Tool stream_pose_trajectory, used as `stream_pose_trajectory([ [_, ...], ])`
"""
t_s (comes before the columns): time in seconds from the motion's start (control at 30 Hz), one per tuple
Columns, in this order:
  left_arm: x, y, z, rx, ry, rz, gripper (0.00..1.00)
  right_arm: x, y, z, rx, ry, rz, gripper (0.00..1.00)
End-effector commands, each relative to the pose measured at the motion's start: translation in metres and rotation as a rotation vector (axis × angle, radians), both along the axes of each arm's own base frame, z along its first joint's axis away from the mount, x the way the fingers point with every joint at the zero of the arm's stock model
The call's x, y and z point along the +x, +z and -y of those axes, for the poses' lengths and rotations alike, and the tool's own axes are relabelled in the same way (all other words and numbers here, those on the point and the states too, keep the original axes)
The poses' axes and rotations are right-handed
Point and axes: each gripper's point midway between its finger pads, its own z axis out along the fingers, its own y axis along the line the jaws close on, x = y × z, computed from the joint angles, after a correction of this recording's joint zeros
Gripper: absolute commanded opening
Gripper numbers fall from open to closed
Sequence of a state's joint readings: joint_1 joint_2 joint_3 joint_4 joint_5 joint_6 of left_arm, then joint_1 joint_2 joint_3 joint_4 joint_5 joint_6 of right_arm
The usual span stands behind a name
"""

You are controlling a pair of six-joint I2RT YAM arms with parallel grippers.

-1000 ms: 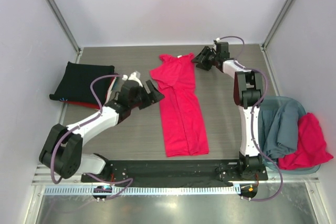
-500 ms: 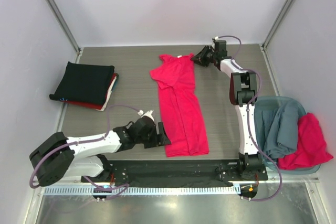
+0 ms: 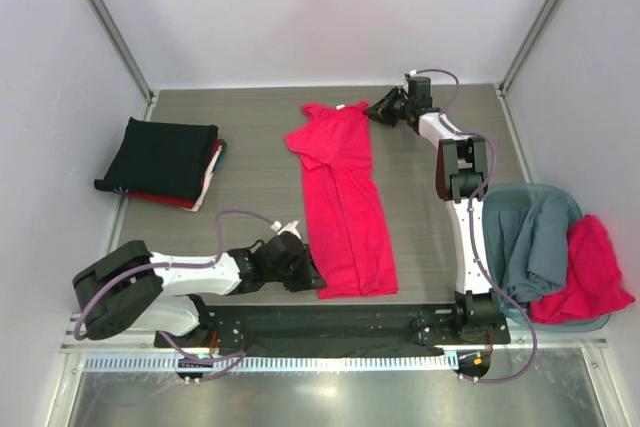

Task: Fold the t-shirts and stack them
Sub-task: Fold the tshirt

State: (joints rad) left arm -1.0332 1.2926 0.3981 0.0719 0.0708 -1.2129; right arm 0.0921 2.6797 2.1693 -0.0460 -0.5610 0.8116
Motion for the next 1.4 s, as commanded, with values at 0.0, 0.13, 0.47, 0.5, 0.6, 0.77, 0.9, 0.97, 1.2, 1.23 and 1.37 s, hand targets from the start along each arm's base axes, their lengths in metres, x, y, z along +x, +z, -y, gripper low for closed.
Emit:
stream_pose_trajectory([
  [0.0,-0.003,-0.011,0.007,-0.028,-0.01,-0.018,0.19,0.012,0.016,0.015,-0.015,-0.045,0.034,0.01],
  [0.13,-0.003,-0.019,0.007,-0.018,-0.015,-0.025,0.0,0.014,0.022,0.034,-0.028,-0.074,0.043,0.01],
  [0.47,-0.003,-0.014,-0.011,0.031,-0.009,0.015,0.0,0.023,0.031,0.059,-0.031,-0.121,0.063,0.01],
  [0.5,-0.003,-0.013,-0.012,0.036,-0.007,0.017,0.0,0.024,0.032,0.059,-0.034,-0.124,0.067,0.01],
  [0.6,0.0,-0.01,-0.018,0.031,0.015,0.025,0.0,0.026,0.039,0.058,-0.027,-0.12,0.082,0.14],
  [0.77,0.008,-0.003,-0.025,0.031,0.017,0.041,0.02,0.019,0.056,0.057,-0.03,-0.1,0.105,0.41],
  [0.9,0.015,0.017,-0.021,-0.007,0.007,0.103,0.4,0.0,0.079,0.058,-0.056,-0.087,0.12,0.49],
  [0.97,0.015,0.017,-0.026,0.025,0.005,0.111,0.55,-0.021,0.094,0.062,-0.08,-0.095,0.121,0.5],
  [1.2,0.041,0.027,-0.066,0.095,0.198,0.258,1.0,-0.109,0.142,0.059,-0.234,-0.11,0.16,0.54],
  [1.23,0.05,0.029,-0.076,0.119,0.257,0.289,1.0,-0.119,0.144,0.062,-0.278,-0.144,0.155,0.54],
  [1.37,0.066,0.053,-0.098,0.118,0.382,0.385,0.99,-0.188,0.148,0.056,-0.403,-0.189,0.147,0.74],
])
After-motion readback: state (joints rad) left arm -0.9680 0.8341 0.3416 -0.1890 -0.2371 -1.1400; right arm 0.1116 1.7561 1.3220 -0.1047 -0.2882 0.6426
